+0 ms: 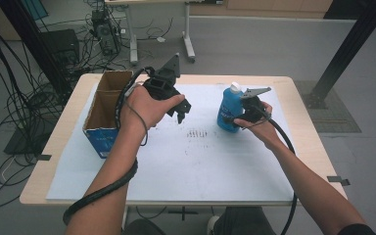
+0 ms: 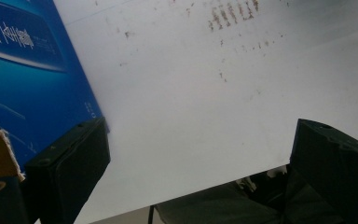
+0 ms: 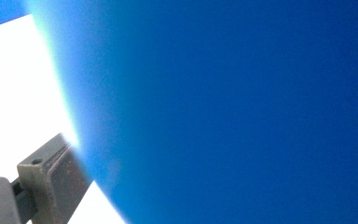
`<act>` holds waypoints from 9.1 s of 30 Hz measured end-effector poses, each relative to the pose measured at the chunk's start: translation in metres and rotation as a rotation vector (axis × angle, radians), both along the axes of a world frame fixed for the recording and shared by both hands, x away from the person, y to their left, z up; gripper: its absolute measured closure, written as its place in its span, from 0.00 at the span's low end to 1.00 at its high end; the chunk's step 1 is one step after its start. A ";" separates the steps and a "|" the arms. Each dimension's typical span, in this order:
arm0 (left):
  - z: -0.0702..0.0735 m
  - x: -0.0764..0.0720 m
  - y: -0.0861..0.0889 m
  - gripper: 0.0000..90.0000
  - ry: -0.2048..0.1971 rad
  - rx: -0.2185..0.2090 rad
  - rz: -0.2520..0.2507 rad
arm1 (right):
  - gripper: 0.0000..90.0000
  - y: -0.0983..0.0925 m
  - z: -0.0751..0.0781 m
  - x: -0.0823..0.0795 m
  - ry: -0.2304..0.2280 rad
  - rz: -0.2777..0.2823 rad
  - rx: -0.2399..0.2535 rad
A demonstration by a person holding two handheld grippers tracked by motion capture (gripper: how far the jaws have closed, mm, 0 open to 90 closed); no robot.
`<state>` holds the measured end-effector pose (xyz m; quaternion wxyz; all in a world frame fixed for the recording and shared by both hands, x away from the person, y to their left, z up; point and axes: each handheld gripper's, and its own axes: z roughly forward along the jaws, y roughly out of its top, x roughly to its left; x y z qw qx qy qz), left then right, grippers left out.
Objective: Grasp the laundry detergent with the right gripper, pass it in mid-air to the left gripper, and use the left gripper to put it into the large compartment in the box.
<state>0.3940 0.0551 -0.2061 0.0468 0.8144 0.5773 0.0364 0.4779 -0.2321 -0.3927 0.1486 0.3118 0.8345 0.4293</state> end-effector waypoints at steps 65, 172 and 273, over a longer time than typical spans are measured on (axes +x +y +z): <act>0.003 0.003 0.001 0.06 -0.010 -0.005 0.003 | 0.03 0.004 0.002 0.000 -0.032 0.011 -0.007; 0.008 0.000 0.004 0.06 -0.021 -0.009 0.009 | 0.25 0.008 0.006 -0.002 -0.068 0.032 -0.022; 0.007 0.002 -0.004 0.06 -0.021 0.004 -0.001 | 0.48 -0.003 0.001 0.002 -0.081 0.051 0.018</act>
